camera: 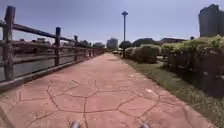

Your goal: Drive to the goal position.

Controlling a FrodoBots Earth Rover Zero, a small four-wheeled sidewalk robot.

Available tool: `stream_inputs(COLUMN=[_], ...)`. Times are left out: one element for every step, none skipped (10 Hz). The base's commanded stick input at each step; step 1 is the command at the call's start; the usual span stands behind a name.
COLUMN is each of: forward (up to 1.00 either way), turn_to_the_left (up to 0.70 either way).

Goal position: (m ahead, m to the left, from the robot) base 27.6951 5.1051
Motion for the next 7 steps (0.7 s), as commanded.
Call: stream_inputs(forward=[0.85,0.85,0.85,0.85,0.85,0.85,0.85], turn_to_the_left=[0.0,0.0,0.0,0.0,0.0,0.0,0.0])
